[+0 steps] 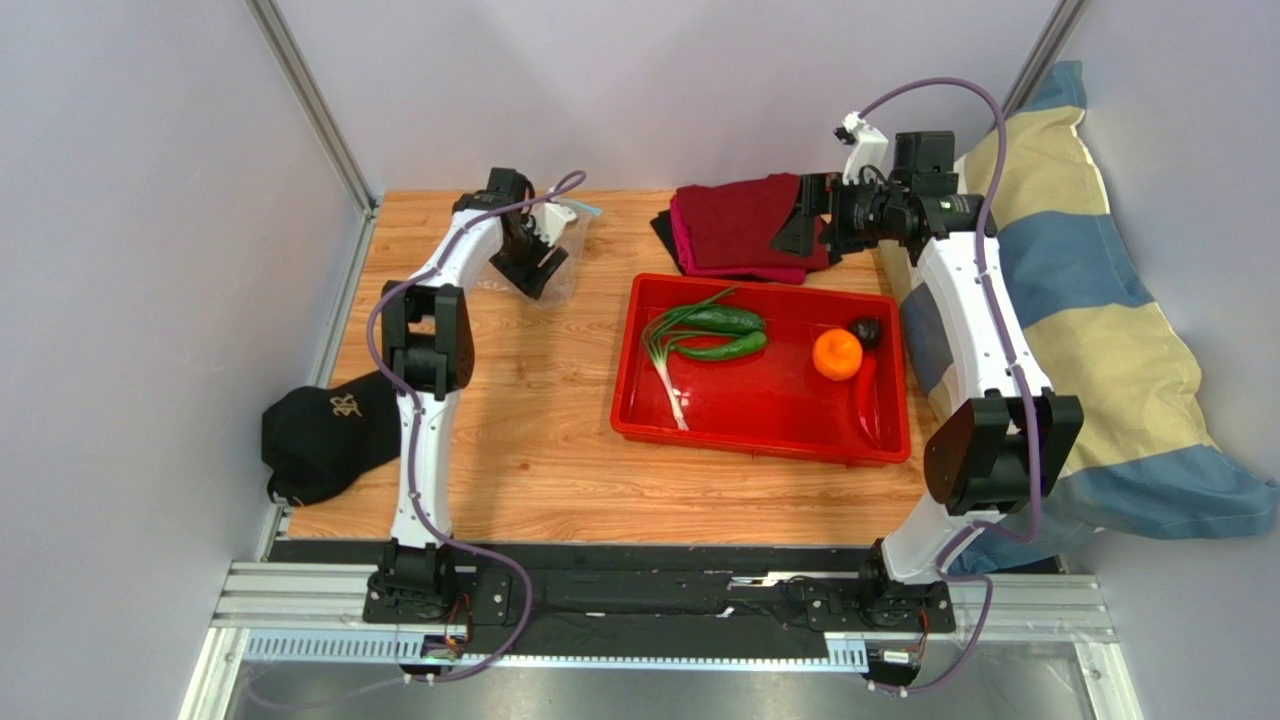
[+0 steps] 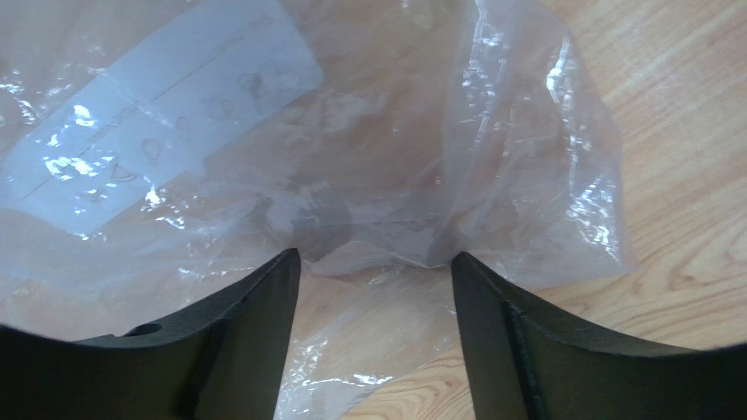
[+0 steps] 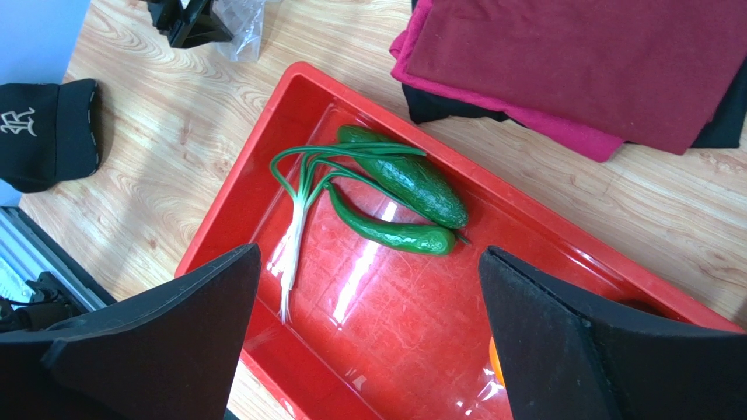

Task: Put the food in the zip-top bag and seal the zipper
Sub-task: Pick up the zipper food storage bag at the center of the board.

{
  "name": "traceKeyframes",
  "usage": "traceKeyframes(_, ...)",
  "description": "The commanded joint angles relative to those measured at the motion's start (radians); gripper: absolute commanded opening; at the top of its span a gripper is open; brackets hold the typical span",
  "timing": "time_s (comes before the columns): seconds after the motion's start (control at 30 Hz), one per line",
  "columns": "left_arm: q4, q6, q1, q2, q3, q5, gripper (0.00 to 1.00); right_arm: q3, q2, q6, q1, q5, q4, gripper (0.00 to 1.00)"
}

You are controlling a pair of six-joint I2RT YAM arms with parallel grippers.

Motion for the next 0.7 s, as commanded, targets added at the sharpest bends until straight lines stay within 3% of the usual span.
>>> traceKeyframes(0.0, -0.067, 0.063, -0.002, -0.021, -0.037, 0.041, 0.52, 0.037, -0.004, 0.019, 0.000, -0.024, 0.035, 1.00)
traceKeyframes(0.07, -0.083, 0.069, -0.002, -0.028, -0.034, 0.064, 0.34, 0.034, -0.002, 0.026, 0.001, -0.042, 0.041, 1.00)
traceKeyframes(0.1, -0.093, 0.069, -0.002, -0.036, -0.035, 0.067, 0.00, 0.032, -0.001, 0.031, 0.003, -0.050, 0.046, 1.00)
traceKeyframes(0.23, -0.083, 0.075, 0.006, -0.128, -0.081, 0.079, 0.00, 0.035, 0.016, 0.118, 0.024, -0.099, 0.086, 1.00)
traceKeyframes(0.33, -0.029, 0.107, 0.021, -0.287, -0.190, 0.184, 0.00, 0.055, 0.036, 0.163, 0.061, -0.119, 0.113, 1.00)
traceKeyframes(0.53, 0.051, 0.305, 0.024, -0.658, -0.432, 0.409, 0.00, 0.139, 0.109, 0.278, 0.126, -0.148, 0.184, 1.00)
traceKeyframes(0.67, 0.075, 0.538, 0.024, -0.882, -0.589, 0.564, 0.00, 0.199, 0.149, 0.377, 0.158, -0.169, 0.253, 1.00)
